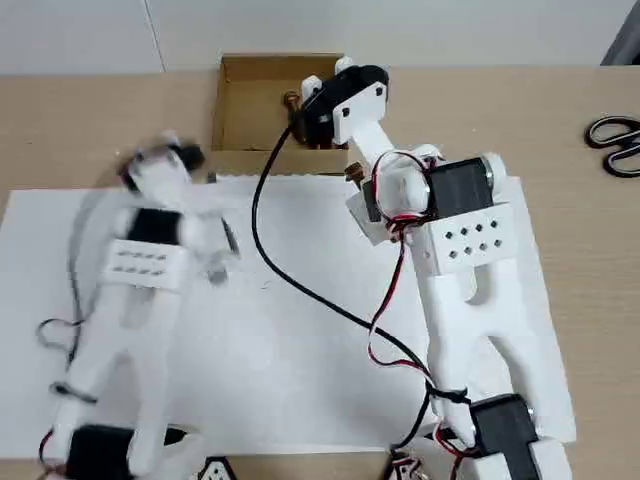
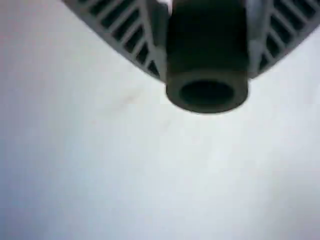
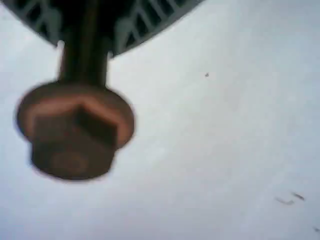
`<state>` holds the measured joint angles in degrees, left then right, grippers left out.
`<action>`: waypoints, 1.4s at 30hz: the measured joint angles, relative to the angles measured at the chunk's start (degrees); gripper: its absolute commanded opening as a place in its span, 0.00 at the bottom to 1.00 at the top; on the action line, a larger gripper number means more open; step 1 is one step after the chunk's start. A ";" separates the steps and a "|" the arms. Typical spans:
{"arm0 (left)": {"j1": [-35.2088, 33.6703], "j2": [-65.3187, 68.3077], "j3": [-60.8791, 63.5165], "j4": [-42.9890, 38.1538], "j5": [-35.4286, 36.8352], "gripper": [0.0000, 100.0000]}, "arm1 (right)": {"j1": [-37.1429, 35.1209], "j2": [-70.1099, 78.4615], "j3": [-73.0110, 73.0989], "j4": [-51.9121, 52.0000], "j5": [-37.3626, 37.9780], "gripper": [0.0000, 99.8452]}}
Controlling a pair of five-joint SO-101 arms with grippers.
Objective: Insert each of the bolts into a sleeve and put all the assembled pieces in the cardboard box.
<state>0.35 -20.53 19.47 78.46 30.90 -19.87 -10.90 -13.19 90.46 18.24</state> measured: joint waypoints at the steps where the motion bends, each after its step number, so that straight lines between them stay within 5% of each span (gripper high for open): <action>1: -1.23 -2.90 -3.69 -0.62 -0.79 0.00 | -0.62 -0.88 0.09 -1.85 -1.23 0.00; 7: -2.37 -23.47 -5.98 -13.19 -6.59 0.00 | -5.80 -13.10 13.80 -21.63 -7.65 0.00; 17: -0.44 -49.23 23.65 -28.22 -12.66 0.00 | -14.77 -41.85 73.14 -78.24 -4.22 0.00; 28: 3.96 -57.49 43.69 -31.74 -12.66 0.00 | -15.82 -40.97 70.86 -81.49 -4.75 0.00; 34: 3.96 -57.49 58.81 -43.78 -15.56 0.00 | -15.82 -36.66 56.35 -69.01 -17.41 0.00; 42: 4.92 -57.41 63.47 -52.04 -14.24 0.00 | -15.82 -29.98 48.53 -67.16 -26.55 0.00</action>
<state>5.27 -77.93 82.95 26.42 16.66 -35.69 -40.88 35.34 23.30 -8.31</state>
